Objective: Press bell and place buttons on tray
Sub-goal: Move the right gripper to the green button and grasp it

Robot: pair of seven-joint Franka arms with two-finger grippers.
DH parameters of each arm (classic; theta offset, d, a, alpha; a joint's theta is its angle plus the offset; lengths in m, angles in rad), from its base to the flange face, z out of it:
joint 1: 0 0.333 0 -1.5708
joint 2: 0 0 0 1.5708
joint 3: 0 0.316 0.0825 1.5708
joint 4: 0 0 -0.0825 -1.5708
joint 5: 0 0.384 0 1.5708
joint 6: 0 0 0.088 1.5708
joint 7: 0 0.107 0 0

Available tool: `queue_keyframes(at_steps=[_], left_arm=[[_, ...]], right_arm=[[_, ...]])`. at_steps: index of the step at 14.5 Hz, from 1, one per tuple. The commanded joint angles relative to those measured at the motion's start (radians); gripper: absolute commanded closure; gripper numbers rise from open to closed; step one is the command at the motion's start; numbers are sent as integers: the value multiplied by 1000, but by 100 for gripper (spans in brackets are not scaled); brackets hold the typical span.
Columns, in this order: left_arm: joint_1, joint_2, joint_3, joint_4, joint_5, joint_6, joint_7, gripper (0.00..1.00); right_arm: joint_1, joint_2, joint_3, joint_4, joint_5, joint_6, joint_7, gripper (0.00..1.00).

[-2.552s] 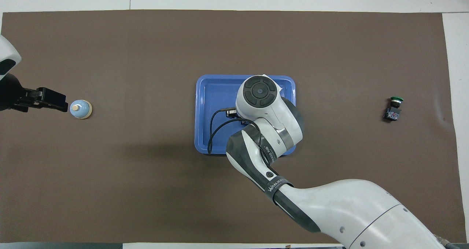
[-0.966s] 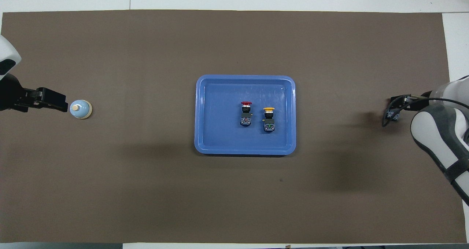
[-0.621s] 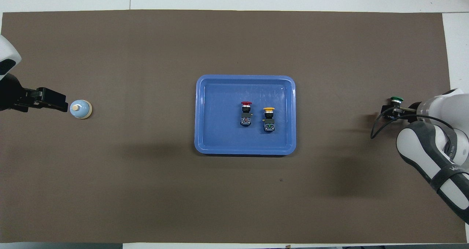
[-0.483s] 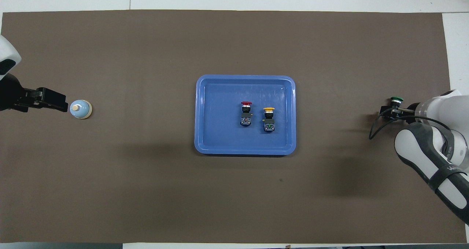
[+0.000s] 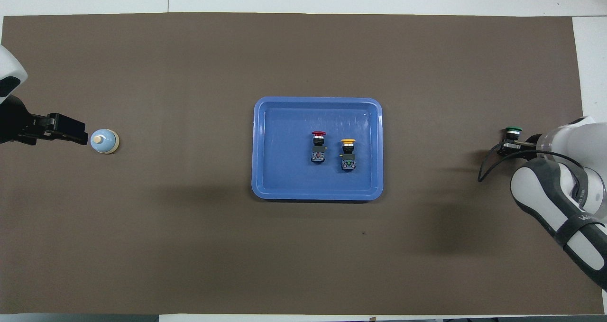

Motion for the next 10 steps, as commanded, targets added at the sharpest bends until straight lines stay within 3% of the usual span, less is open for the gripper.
queue_keyframes(at_steps=[1, 4, 6, 10], left_arm=[[-3, -12, 6, -7, -7, 2, -5, 0], [-3, -11, 6, -7, -7, 2, -5, 0], [-3, -11, 6, -7, -7, 2, -5, 0], [-3, -11, 6, -7, -7, 2, -5, 0]], right_arm=[[36, -14, 22, 112, 6, -172, -22, 100], [166, 6, 22, 333, 8, -430, 88, 100], [262, 47, 22, 456, 3, -534, 177, 100], [492, 72, 22, 552, 12, -596, 340, 100]])
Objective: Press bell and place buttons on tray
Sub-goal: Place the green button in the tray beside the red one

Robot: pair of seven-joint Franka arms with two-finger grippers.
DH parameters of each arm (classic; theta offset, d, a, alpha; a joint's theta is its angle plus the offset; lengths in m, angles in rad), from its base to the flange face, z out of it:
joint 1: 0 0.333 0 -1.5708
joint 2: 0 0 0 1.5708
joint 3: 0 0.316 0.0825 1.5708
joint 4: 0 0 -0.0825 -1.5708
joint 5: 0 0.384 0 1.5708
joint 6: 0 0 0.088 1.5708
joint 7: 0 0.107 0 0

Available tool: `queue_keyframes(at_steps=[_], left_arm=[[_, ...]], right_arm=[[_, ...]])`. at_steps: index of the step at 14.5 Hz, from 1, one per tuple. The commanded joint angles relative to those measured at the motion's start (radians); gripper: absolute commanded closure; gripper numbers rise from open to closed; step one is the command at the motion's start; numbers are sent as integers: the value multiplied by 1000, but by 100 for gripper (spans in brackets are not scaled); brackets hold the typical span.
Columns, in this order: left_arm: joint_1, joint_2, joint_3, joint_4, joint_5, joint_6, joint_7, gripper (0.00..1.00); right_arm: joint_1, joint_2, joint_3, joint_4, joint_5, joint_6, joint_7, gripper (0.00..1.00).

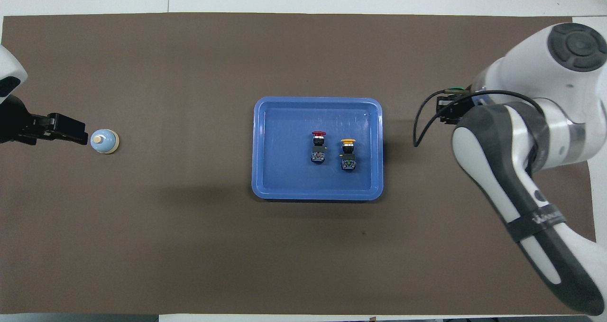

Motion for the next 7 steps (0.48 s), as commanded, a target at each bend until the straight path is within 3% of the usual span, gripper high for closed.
queue_keyframes(at_steps=[1, 3, 7], left_arm=[[-4, -11, 6, -7, -5, 2, -5, 0], [-4, -12, 6, -7, -7, 2, -5, 0], [-4, -12, 6, -7, -7, 2, -5, 0]], right_arm=[[143, 47, -2, 67, 6, -27, 110, 100], [235, 86, -2, 110, 12, -28, 180, 100], [396, 261, -4, 291, 20, -27, 343, 100]])
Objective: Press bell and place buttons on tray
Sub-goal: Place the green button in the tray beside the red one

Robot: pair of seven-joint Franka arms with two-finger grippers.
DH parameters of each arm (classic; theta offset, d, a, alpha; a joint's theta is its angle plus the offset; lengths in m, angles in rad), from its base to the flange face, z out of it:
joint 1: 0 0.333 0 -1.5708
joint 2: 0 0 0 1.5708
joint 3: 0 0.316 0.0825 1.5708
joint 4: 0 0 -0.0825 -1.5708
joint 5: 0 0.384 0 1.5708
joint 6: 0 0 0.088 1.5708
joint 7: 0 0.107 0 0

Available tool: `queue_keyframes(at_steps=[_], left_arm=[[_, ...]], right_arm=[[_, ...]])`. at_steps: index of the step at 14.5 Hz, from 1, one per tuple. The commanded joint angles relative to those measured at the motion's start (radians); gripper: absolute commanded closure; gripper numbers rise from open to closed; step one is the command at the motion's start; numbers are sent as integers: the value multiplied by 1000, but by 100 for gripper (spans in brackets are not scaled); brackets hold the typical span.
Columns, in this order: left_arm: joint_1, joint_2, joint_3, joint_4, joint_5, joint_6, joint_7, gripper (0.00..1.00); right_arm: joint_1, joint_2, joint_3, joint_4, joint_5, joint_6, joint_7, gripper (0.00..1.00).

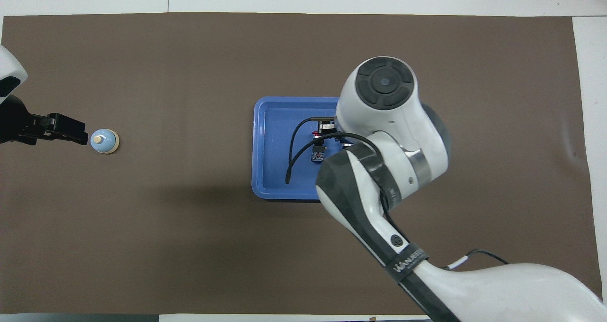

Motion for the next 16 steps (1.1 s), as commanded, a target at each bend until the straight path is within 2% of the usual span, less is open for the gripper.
queue_keyframes(at_steps=[1, 4, 10, 14, 15, 16], left_arm=[[-4, -11, 6, -7, -7, 2, -5, 0], [-4, -11, 6, -7, -7, 2, -5, 0], [-4, -11, 6, -7, -7, 2, -5, 0], [-4, -12, 6, -7, -5, 2, -6, 0], [-4, -12, 6, -7, -5, 2, -5, 0], [-4, -12, 6, -7, -5, 2, -5, 0]], right_arm=[[76, 155, -7, 163, 13, -12, 61, 100], [134, 183, -5, 126, 2, 84, 62, 100], [149, 124, -5, -138, -1, 343, 62, 100], [162, 124, -5, -136, 14, 344, 123, 100], [162, 124, -5, -135, 13, 342, 133, 69], [162, 124, -5, -130, 14, 336, 138, 1]])
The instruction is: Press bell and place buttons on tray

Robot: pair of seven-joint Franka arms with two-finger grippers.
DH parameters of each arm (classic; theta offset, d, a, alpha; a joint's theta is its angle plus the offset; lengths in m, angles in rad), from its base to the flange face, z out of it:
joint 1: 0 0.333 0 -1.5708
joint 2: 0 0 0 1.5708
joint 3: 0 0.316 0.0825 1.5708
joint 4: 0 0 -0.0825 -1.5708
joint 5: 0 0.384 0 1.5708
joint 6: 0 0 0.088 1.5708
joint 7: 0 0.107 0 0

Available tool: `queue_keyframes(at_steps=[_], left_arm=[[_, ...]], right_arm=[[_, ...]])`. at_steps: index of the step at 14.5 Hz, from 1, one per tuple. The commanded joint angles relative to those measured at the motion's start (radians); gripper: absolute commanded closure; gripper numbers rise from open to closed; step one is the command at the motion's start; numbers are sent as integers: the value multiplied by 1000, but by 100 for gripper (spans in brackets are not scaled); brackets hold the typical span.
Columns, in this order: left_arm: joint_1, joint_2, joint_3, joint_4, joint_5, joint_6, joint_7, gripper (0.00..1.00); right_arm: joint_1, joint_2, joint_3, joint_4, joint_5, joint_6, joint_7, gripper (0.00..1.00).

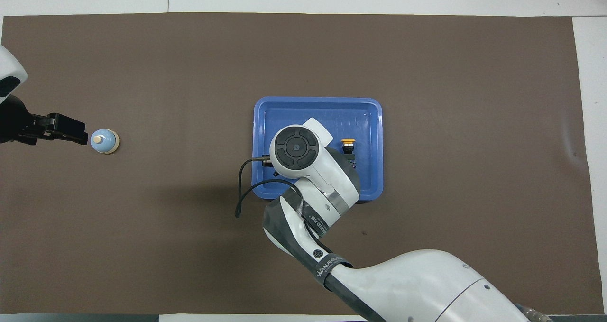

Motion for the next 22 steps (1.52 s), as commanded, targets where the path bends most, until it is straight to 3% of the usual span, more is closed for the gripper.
queue_keyframes(at_steps=[1, 4, 8, 17, 22], left_arm=[[-4, -12, 6, -7, -5, 2, -5, 0], [-4, -12, 6, -7, -7, 2, -5, 0], [-4, -12, 6, -7, -7, 2, -5, 0], [-4, -12, 6, -7, -5, 2, -5, 0], [-3, -17, 8, -10, -5, -4, -6, 0]], right_arm=[[-1, -30, -3, -10, 13, -21, 37, 0], [-33, -61, -8, 57, 15, -151, 60, 0], [-194, -191, -5, 56, 15, -242, 16, 0], [-521, -329, -6, 60, 58, -431, -521, 0], [-627, -409, -11, 63, 72, -553, -757, 0]])
